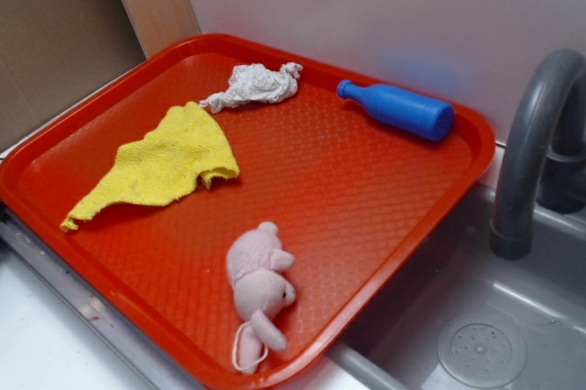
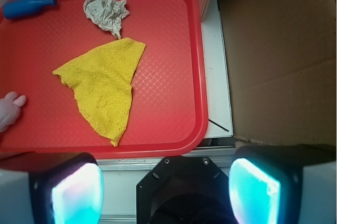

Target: Grab the pink bunny.

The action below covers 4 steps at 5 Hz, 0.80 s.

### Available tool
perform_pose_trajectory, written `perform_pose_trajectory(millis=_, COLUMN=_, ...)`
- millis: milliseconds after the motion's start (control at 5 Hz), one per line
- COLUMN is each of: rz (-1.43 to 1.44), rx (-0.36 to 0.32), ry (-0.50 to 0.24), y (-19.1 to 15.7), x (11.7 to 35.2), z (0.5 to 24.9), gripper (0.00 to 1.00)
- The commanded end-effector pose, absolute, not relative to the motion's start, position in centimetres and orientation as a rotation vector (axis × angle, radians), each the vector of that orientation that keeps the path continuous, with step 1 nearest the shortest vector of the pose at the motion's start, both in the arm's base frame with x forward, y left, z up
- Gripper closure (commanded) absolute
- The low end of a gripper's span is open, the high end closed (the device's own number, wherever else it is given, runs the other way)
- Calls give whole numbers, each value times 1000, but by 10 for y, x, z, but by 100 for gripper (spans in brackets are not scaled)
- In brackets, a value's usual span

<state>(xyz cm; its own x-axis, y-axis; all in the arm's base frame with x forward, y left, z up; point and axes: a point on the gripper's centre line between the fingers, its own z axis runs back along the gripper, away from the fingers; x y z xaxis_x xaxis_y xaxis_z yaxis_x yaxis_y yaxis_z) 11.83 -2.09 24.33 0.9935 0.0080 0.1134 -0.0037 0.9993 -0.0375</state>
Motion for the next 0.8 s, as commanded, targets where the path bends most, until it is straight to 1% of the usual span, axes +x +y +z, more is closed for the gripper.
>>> perform_pose_trajectory(millis=0, rz=6, rx=-37, ry=-114, y=-21, x=118, z=243, gripper=0)
perform_pose_trajectory(millis=200, rz=-241, rx=113, ry=-286, y=-34, x=136, z=242, gripper=0)
perform_pose_trajectory(millis=400, rz=-508, rx=169, ry=-243, y=-51, x=154, z=243, gripper=0)
perform_pose_trajectory(millis=600, rz=-770, rx=245, ry=-244, y=-82, x=172, z=228, gripper=0)
